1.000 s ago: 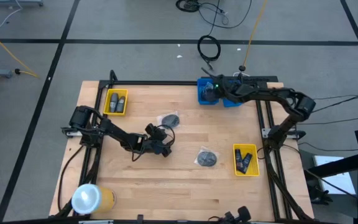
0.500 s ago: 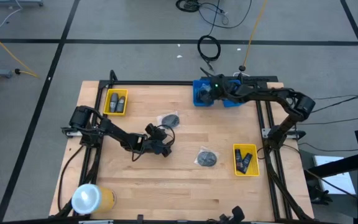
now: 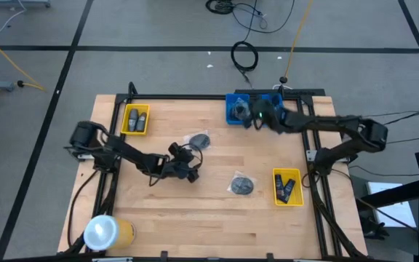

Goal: Pick & Place Travel size toiletries
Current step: Put the black hairbrush into the left blue bin, then put the white toothpaste into the right blue bin

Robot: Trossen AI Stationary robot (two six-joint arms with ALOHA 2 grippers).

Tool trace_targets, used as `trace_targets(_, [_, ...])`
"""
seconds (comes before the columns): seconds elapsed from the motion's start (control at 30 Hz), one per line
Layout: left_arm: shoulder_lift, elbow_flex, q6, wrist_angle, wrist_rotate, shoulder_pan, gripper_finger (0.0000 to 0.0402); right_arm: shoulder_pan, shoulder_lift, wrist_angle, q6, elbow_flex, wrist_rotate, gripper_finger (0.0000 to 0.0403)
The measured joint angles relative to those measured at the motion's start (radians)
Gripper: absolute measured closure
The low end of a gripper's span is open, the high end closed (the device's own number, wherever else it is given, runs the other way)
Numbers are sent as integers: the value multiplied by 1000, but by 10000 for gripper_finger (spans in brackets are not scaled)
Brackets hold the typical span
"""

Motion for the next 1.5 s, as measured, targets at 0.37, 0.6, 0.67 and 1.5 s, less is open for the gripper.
trace_targets(0.37, [-147, 0, 119, -170, 42, 82, 66, 287, 6, 722, -66, -432, -372, 397])
trace_targets(0.6, [-103, -1, 252, -99, 182, 267, 66, 412, 105, 961, -12, -554, -393, 372])
trace_targets(0.67, [-71, 0, 319, -24, 286, 319, 66, 425, 130, 995, -35, -555, -392, 365])
trace_targets(1.5, [-17, 1, 420, 175, 658, 334, 66, 422, 141, 997, -27, -550, -392, 348])
